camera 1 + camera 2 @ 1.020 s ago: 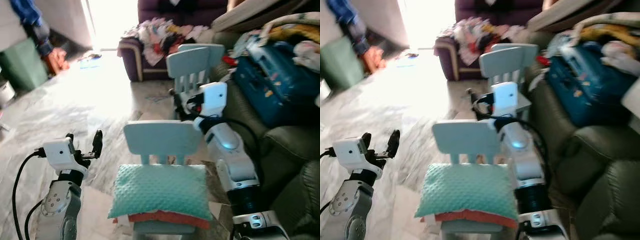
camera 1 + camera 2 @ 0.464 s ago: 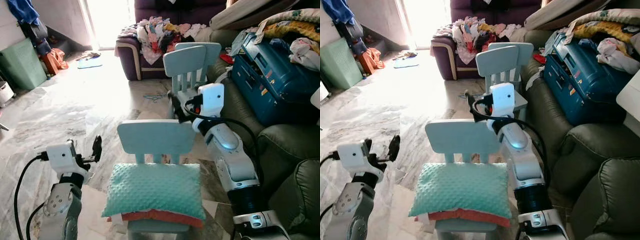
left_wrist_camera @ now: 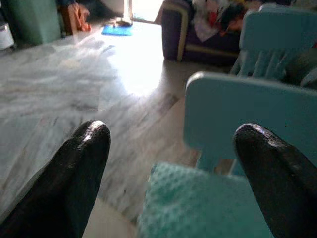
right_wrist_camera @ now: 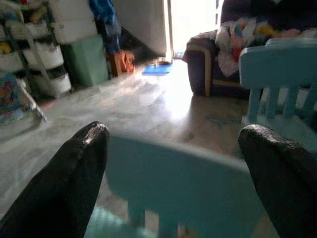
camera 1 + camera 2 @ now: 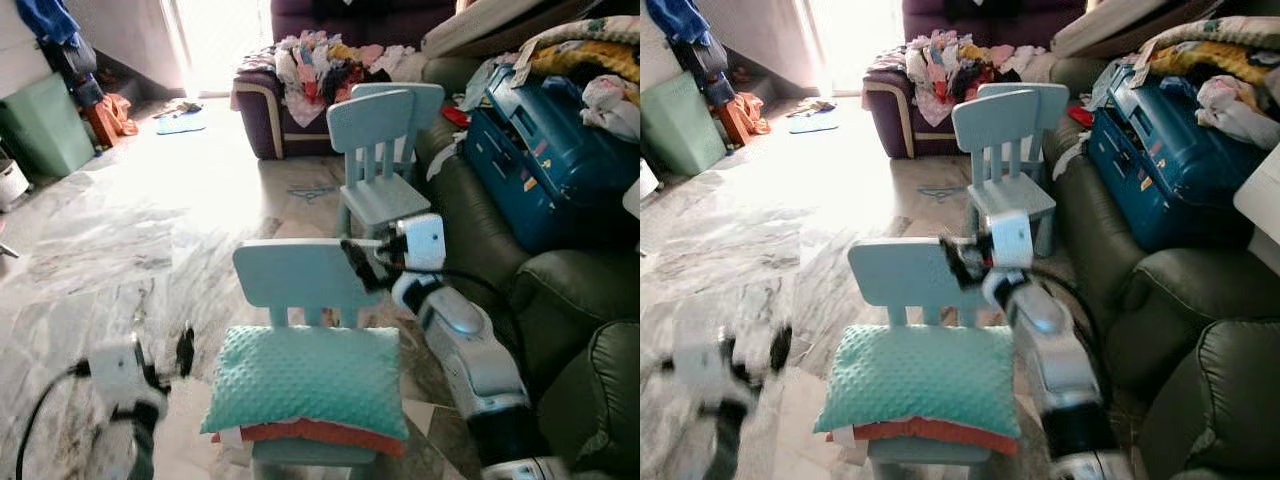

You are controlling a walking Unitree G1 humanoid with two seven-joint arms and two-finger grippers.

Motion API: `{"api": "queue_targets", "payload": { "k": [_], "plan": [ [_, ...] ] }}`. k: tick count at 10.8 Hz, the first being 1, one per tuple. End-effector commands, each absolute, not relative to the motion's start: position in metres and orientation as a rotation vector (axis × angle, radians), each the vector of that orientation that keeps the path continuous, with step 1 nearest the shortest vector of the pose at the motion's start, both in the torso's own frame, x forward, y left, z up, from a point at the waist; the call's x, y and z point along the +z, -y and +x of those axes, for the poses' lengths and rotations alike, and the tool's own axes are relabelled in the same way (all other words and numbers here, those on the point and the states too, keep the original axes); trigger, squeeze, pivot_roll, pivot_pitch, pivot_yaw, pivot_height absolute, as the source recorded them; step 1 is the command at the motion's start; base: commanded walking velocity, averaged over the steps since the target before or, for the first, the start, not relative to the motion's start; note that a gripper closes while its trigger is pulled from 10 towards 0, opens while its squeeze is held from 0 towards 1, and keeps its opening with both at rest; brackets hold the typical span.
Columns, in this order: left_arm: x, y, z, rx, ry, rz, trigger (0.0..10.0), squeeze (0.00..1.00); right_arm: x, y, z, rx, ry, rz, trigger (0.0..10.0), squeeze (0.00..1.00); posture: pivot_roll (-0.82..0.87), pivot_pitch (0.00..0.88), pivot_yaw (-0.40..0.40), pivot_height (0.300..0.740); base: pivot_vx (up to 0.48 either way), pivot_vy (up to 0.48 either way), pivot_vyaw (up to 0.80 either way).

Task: Move the pillow to the sofa

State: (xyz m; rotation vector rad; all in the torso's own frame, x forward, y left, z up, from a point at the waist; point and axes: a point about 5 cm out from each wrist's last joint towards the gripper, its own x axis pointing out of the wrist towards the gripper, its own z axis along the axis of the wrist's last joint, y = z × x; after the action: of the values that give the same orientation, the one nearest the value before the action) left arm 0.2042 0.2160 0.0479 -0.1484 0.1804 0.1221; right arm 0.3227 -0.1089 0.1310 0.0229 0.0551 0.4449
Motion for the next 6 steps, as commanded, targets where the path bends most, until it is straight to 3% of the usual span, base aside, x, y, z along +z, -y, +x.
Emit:
{"api": "queue_targets", "payload": {
  "k": [1,3,6],
  "plan": [
    [0.047,-0.213,0.196,0.106,-0.188,-0.134,10.0,0.00,0.130,0.108,0.316,0.472,-0.064,0.019,10.0,0.00,-0.16,0.009,0.048,0.740,0.000,0.000,0.00],
    [0.039,-0.208,0.178,0.109,-0.227,-0.139,10.0,0.00,0.116,0.112,0.304,0.481,-0.118,0.007,10.0,0.00,-0.15,0.034,0.044,0.740,0.000,0.000,0.00],
    [0.041,-0.205,0.176,0.097,-0.232,-0.131,10.0,0.00,0.106,0.112,0.297,0.490,-0.155,0.004,10.0,0.00,-0.14,0.046,0.046,0.740,0.000,0.000,0.00]
  ]
}}
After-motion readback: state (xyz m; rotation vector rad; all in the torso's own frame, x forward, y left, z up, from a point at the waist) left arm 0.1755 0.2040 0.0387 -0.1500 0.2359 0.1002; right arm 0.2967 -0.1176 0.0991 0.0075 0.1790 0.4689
